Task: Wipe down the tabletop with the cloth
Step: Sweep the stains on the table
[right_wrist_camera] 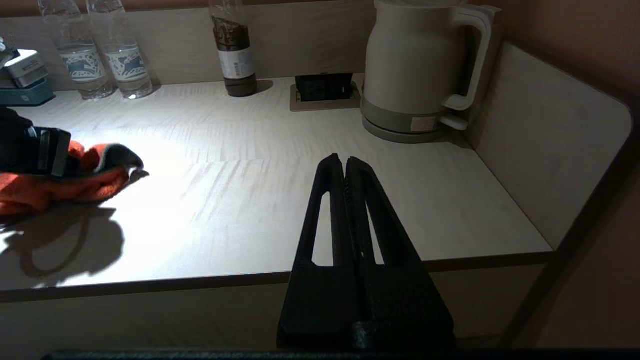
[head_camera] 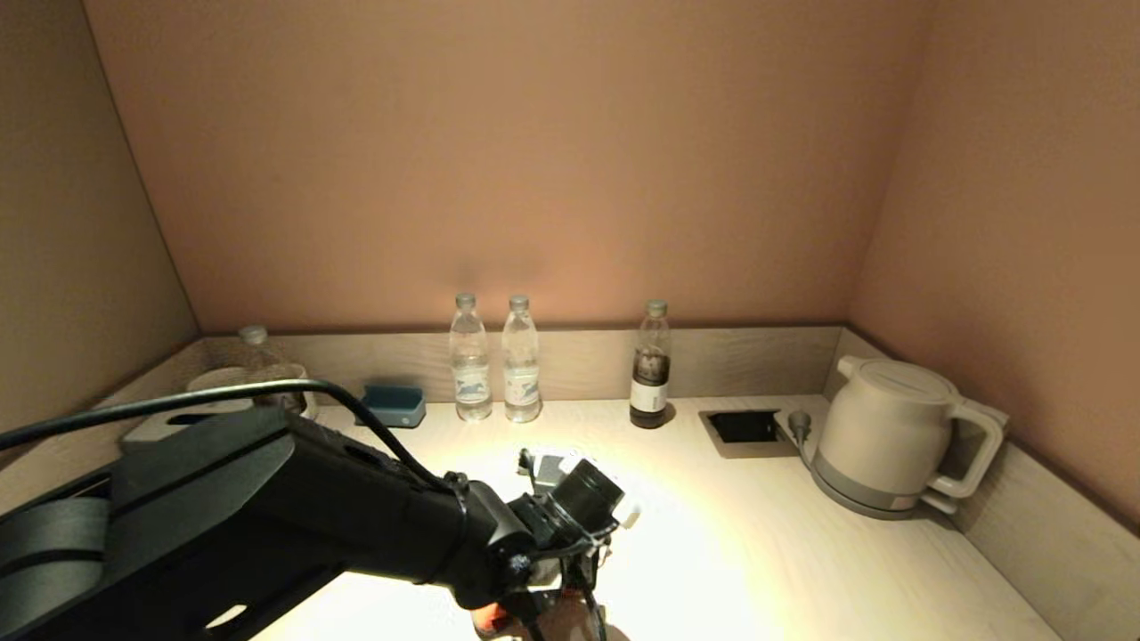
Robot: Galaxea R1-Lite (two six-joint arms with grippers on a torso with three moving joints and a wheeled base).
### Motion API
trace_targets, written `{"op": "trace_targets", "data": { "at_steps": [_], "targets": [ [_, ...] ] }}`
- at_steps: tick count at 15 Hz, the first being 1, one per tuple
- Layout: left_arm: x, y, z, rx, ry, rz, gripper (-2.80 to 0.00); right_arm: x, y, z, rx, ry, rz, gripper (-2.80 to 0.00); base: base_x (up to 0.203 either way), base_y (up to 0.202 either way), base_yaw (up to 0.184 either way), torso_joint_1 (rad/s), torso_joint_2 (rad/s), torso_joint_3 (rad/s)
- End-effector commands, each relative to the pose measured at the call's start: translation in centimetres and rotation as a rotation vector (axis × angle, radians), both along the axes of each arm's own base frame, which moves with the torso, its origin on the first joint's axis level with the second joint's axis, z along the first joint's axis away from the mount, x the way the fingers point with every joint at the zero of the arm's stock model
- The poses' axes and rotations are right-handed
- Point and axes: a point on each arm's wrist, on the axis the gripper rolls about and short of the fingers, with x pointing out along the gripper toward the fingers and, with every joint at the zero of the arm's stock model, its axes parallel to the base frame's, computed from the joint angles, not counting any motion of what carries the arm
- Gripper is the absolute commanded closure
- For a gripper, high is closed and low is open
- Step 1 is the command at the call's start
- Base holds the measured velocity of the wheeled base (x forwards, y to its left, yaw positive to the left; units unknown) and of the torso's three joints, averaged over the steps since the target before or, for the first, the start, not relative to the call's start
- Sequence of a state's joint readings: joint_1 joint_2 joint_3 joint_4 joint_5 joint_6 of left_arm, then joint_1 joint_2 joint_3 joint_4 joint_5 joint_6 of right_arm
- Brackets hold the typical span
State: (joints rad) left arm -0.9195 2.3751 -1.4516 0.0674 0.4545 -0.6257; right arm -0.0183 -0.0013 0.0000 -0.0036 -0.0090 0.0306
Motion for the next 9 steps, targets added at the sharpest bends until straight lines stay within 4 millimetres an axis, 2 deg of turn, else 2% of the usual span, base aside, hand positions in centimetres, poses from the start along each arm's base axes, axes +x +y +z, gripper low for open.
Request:
{"op": "trace_targets", "data": {
  "at_steps": [1, 5, 9],
  "targets": [
    [-1.3, -1.0, -0.1, 0.004, 0.002, -0.033, 0.00, 0.0, 0.0, 0.0, 0.000, 0.000, 0.000, 0.00, 0.000, 0.000, 0.000, 0.000, 0.00, 0.000],
    [-2.6, -0.7, -1.0, 0.040, 0.027, -0.052, 0.00, 0.0, 0.0, 0.0, 0.000, 0.000, 0.000, 0.00, 0.000, 0.000, 0.000, 0.000, 0.00, 0.000],
    [-3.7, 0.7, -0.8, 0.072, 0.036, -0.046, 0.00, 0.0, 0.0, 0.0, 0.000, 0.000, 0.000, 0.00, 0.000, 0.000, 0.000, 0.000, 0.00, 0.000]
  ]
}}
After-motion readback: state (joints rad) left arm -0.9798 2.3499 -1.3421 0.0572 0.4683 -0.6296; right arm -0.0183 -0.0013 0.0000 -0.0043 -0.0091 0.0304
